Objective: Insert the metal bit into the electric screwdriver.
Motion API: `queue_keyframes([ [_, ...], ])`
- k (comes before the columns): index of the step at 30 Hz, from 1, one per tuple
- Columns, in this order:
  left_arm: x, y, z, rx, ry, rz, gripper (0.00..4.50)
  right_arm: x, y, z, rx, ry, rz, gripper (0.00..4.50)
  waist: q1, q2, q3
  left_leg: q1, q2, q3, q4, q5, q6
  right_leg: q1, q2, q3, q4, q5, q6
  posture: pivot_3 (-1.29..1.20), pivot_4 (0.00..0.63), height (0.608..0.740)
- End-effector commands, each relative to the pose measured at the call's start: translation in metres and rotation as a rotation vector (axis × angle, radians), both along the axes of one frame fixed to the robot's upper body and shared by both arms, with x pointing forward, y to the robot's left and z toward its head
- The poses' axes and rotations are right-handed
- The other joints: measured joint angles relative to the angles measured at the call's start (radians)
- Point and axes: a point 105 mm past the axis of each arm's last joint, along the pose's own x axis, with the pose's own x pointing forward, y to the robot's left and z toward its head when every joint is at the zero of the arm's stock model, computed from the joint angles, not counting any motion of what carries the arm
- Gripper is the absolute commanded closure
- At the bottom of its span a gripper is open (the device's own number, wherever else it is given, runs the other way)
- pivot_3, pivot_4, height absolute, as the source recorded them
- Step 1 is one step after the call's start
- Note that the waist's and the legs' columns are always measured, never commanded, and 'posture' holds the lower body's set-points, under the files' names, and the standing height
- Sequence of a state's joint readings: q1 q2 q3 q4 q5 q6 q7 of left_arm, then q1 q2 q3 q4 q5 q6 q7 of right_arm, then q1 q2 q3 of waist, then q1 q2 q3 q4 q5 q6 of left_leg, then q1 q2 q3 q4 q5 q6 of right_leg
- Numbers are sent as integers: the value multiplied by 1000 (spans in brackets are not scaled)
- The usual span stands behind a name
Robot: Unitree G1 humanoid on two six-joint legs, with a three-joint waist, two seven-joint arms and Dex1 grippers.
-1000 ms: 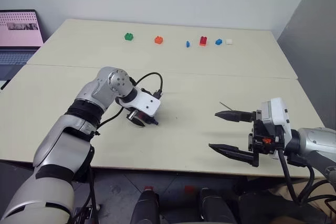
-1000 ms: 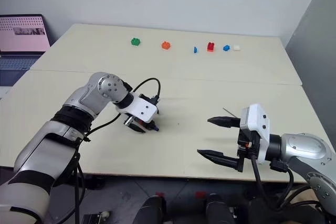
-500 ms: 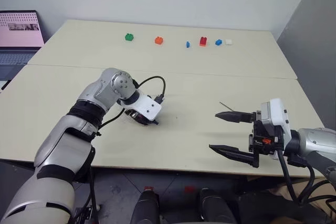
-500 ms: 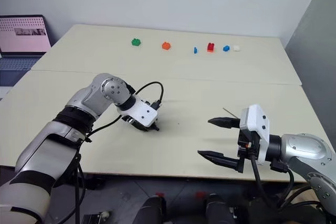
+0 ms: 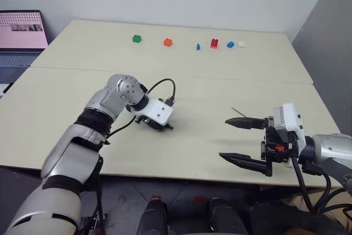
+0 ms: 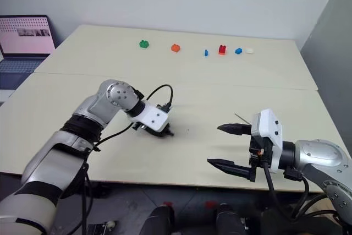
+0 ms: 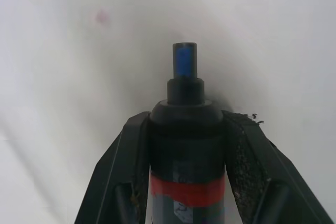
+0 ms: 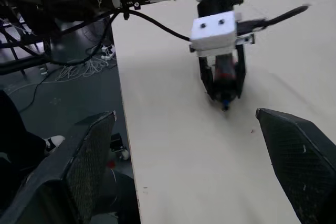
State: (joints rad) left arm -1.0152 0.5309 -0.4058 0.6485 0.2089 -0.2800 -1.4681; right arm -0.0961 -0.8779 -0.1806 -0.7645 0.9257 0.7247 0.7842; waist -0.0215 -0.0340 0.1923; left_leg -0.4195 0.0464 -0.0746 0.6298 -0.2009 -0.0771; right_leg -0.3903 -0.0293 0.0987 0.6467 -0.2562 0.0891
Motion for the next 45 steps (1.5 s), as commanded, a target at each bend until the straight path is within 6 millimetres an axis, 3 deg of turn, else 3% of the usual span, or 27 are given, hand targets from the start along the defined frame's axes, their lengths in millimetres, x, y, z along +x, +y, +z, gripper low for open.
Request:
queue_keyframes([
  [1, 9, -35, 71, -403, -53, 98, 2863, -2, -2, 12, 2, -47, 6, 0, -3, 0, 0, 0, 0, 0, 0, 0, 0, 0, 0, 0, 0, 1, 2, 0, 150, 740],
  [4, 12, -45, 88, -585, 4, 188, 2863, 1, -4, 14, -1, -53, 1, 0, -8, 0, 0, 0, 0, -1, -1, 0, 0, -1, 1, -1, 1, 2, 4, 0, 150, 740],
  [7, 22, -50, 104, -901, 31, 323, 2863, 13, -7, 19, -12, -94, -37, 0, -15, 0, 0, 2, 0, -1, -1, 0, 0, 0, 1, 0, 1, 2, 4, 0, 150, 740],
  [10, 27, -48, 105, -1090, 62, 444, 2863, 25, -10, 23, -20, -133, -74, 0, -18, 0, 0, 3, 0, -2, -1, 0, 0, 0, 1, 0, 2, 2, 4, 0, 150, 740],
  [15, 22, -45, 88, -1223, 90, 535, 2863, 42, -10, 27, -27, -194, -132, 0, -18, 0, 0, 3, 1, -3, -1, 0, 0, 0, 3, 0, 2, 3, 5, 0, 150, 740],
  [28, 6, -27, 48, -1246, 74, 645, 2864, 44, -6, 27, -44, -193, -91, 0, -7, 1, 0, 3, 1, -2, -1, 0, 0, 0, 3, 0, 0, 3, 4, 0, 150, 740],
  [35, -9, -17, 39, -1241, 78, 669, 2864, 46, -9, 23, -69, -186, -85, 0, -9, 1, 0, 3, 1, -2, -1, 0, 0, 1, 3, 0, 0, 3, 4, 0, 150, 740],
  [40, -10, -17, 39, -1242, 72, 687, 2864, 63, -21, 19, -145, -203, -144, 0, -9, 1, 0, 3, 0, -2, -1, 0, 0, 1, 3, 0, 0, 2, 2, 0, 150, 740],
  [45, -9, -22, 38, -1237, 65, 684, 2864, 110, -47, 10, -300, -184, -324, 0, -9, 1, 0, 4, 0, -2, 0, 0, 0, 1, 3, 0, -1, 2, -1, 0, 150, 740],
])
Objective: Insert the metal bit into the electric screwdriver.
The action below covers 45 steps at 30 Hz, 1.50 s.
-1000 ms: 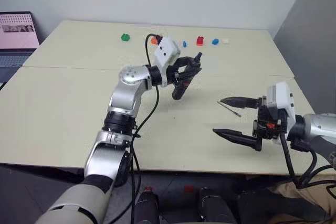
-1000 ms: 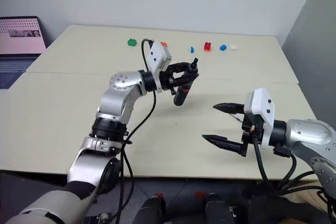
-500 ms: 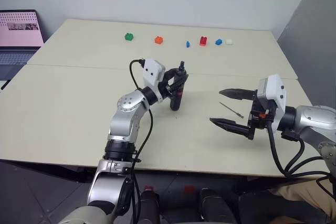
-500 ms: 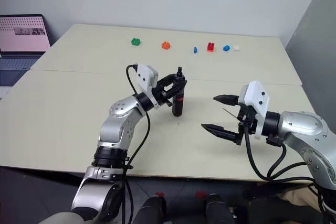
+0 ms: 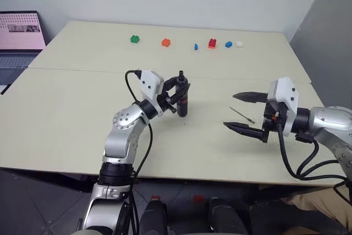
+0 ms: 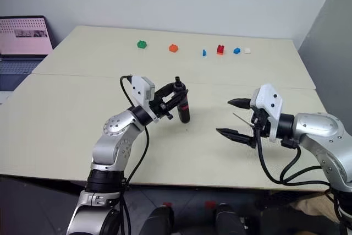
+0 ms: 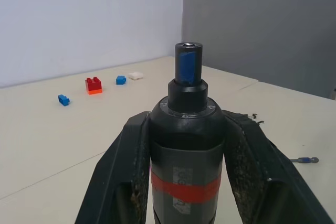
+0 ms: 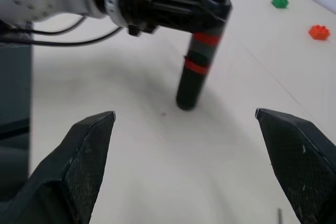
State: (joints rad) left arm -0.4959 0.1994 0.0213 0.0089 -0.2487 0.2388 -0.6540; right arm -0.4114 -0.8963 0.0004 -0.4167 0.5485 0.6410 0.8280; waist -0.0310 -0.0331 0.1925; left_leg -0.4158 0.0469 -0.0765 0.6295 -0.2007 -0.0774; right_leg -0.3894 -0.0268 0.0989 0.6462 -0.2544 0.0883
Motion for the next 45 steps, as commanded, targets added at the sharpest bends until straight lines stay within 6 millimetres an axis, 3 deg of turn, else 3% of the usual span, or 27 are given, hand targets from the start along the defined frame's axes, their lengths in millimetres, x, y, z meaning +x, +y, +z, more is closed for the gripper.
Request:
queue_keyframes([
  [1, -3, -9, 1, 15, -14, -21, 2864, 36, -20, 0, -99, 15, -142, 0, -3, 0, 0, 0, 0, 0, 0, 0, 0, 0, 0, 0, 0, 0, 0, 0, 150, 740],
  [6, -3, -14, 0, 34, -28, -26, 2865, 72, -33, -23, -230, 167, -288, 0, -1, 1, 0, 1, 0, 0, -1, 0, 0, 0, 0, 0, 0, 1, -1, 0, 150, 740],
  [10, -4, -20, -1, 41, -43, -31, 2865, 86, -41, -45, -344, 281, -336, 0, 2, 1, 0, -1, 0, 0, -1, 0, 0, -1, 0, 0, -1, 3, 1, 0, 150, 740],
  [16, -6, -20, -4, 44, -55, -15, 2865, 89, -47, -64, -425, 421, -336, 0, -1, 1, 0, -1, 0, 0, -2, 0, 0, -1, 0, 0, -2, 4, 0, 0, 150, 740],
  [29, -5, -21, -6, 43, -75, 4, 2865, 97, -46, -76, -500, 580, -288, 0, -2, 3, 1, -1, 0, 0, -2, 0, 0, -1, 0, 0, -1, 4, 2, 0, 150, 740],
  [32, -5, -20, -7, 45, -78, 8, 2865, 97, -46, -80, -528, 601, -273, 463, -2, 3, 1, -1, 0, 0, -2, 0, 0, -1, 0, 0, -1, 4, 2, 0, 150, 740],
  [33, -5, -20, -7, 45, -79, 9, 2865, 97, -46, -81, -533, 603, -272, 867, -3, 3, 1, 0, 0, 0, -2, 0, 0, -1, 0, 0, -1, 4, 2, 0, 150, 740],
  [45, -6, -20, -10, 51, -85, 13, 2865, 101, -47, -87, -544, 637, -275, 3818, -4, 4, 0, 0, 0, 0, -2, 0, 0, -1, 0, -1, 0, 4, 2, 0, 150, 740],
])
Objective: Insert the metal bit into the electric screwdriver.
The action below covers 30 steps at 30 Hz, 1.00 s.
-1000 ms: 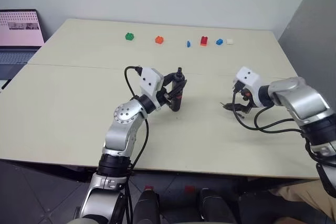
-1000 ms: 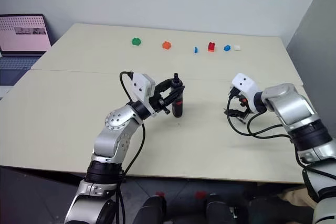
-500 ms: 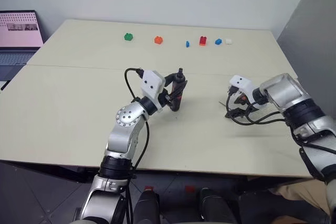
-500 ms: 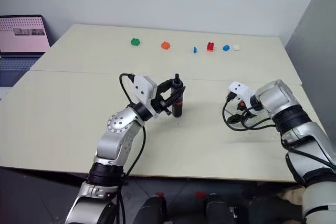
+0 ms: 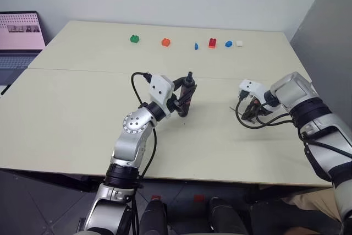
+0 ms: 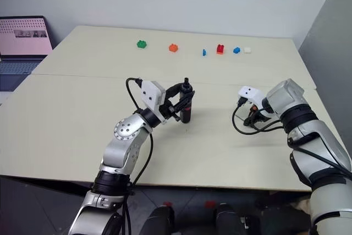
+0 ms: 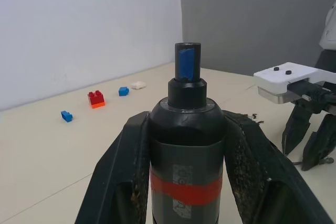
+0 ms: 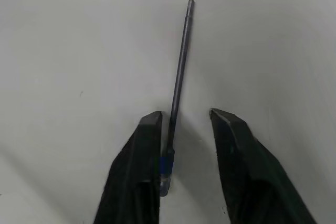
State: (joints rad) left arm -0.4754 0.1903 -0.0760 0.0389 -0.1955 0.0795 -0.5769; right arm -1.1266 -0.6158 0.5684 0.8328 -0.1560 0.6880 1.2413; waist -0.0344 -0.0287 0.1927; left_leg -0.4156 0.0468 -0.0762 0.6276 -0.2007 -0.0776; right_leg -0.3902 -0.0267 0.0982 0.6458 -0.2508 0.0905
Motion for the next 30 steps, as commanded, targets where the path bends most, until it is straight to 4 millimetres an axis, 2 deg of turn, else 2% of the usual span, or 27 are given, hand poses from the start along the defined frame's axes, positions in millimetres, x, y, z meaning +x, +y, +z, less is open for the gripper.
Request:
queue_keyframes([
  [1, -1, -3, -6, 11, 12, -3, 2865, -1, 3, -2, 16, 25, 3, 4134, -1, 0, 0, 0, 0, 0, 0, 0, 0, 0, 0, 0, 0, 0, 0, 0, 150, 740],
  [3, -1, -2, -6, 11, 11, -2, 2865, -2, 7, -1, 33, 26, 18, 4481, -1, 0, 0, 0, 0, 0, 0, 0, 0, 0, 0, 0, 0, 0, 0, 0, 150, 740],
  [10, -1, 0, -3, 12, 4, 4, 2865, 5, 16, 12, 106, -36, -6, 4500, -9, 1, 0, 0, 0, 0, 0, 0, 0, 0, 0, 0, 0, 0, 1, 0, 150, 740],
  [13, -3, -1, 5, -16, -15, 5, 2865, 12, 22, 28, 191, -100, -53, 4500, -10, 2, 0, 0, 0, 0, 0, 0, 0, 0, 0, 0, 0, 0, 0, 0, 150, 740],
  [15, -5, -6, 19, -67, -39, 6, 2865, 17, 28, 48, 305, -188, -101, 4500, -10, 3, 1, 0, 0, 0, 0, 0, 0, 0, 0, 0, 0, 0, 0, 0, 150, 740],
  [17, -7, -9, 27, -98, -49, 4, 2865, 19, 29, 59, 369, -238, -134, 4500, -8, 3, 1, -1, 0, 0, 0, 0, 0, -1, 0, 0, 0, 0, 0, 0, 150, 740],
  [19, -12, -16, 39, -129, -65, -11, 2865, 11, 33, 69, 450, -308, -109, 4500, -5, 3, 1, -2, 0, 0, 0, 0, 0, -1, 0, 0, 0, 0, 0, 0, 150, 740],
  [21, -16, -21, 47, -152, -72, -25, 2865, 2, 41, 86, 603, -392, -89, 4500, 0, 3, 1, -3, 0, -1, -1, 0, 0, -2, 0, -1, -1, 0, -1, 0, 150, 740],
  [24, -20, -25, 46, -157, -55, -43, 2865, -6, 47, 115, 838, -563, -85, 4500, 0, 3, 2, -4, 0, -1, -2, 0, 0, -3, 0, 0, 0, 1, -1, 0, 150, 740],
  [27, -19, -24, 36, -127, -44, -33, 2865, -10, 47, 131, 957, -673, -113, 4500, -4, 5, 2, -4, 0, -1, -2, 0, 0, -5, 0, 0, 1, 1, -1, 0, 150, 740],
  [30, -17, -22, 26, -110, -32, -12, 2865, -19, 56, 147, 1073, -745, -68, 4500, -6, 5, 2, -4, 0, -1, -2, 0, 0, -5, 0, 0, 1, 0, 0, 0, 150, 740],
])
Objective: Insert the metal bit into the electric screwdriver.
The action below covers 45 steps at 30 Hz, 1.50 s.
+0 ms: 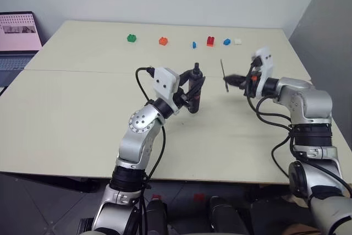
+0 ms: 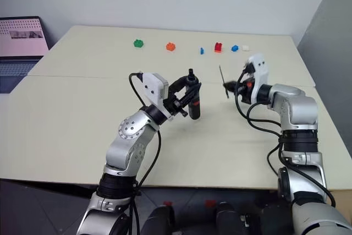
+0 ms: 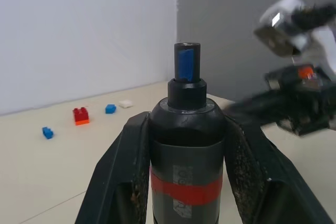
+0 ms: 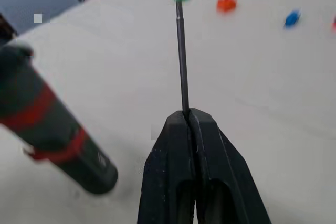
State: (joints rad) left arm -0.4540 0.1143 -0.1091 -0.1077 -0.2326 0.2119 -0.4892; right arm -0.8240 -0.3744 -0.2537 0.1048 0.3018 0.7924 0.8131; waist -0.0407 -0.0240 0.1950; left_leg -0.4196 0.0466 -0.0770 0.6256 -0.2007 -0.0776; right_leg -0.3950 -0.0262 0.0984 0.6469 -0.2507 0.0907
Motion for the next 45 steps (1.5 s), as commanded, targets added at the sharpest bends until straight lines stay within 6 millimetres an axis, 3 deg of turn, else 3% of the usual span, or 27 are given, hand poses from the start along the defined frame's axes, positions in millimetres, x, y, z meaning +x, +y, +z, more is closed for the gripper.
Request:
queue_keyframes([
  [1, -3, 0, 10, -5, -66, 10, 2865, -13, 5, 28, 90, -148, 27, 4500, -1, 0, 0, 0, 0, 0, 0, 0, 0, 0, 0, 0, 0, 0, 0, 0, 150, 740],
  [11, 2, -4, -12, 5, -43, 79, 2865, -34, 41, 55, 236, -294, 114, 4500, -11, 0, 0, 0, 0, 0, 0, 0, 0, 0, 0, 0, 0, 1, -1, 0, 150, 740],
  [24, 3, -1, -20, -4, -17, 131, 2866, -39, 62, 44, 253, -357, 66, 4500, -11, 1, 0, 1, 0, 0, 0, 0, 0, 1, 1, 0, 0, 0, 0, 0, 150, 740],
  [31, 3, -2, -21, -5, -22, 142, 2866, -53, 81, 35, 256, -364, 82, 4500, -11, 1, 0, 1, 0, 0, 0, 0, 0, 1, 1, 0, 0, -1, 1, 0, 150, 740],
  [45, 4, 0, -20, -1, -25, 148, 2866, -57, 85, 29, 281, -347, 58, 4500, -11, 1, 0, 1, 0, 0, 0, 0, 0, 1, 1, 1, -1, -2, 0, 0, 150, 740],
])
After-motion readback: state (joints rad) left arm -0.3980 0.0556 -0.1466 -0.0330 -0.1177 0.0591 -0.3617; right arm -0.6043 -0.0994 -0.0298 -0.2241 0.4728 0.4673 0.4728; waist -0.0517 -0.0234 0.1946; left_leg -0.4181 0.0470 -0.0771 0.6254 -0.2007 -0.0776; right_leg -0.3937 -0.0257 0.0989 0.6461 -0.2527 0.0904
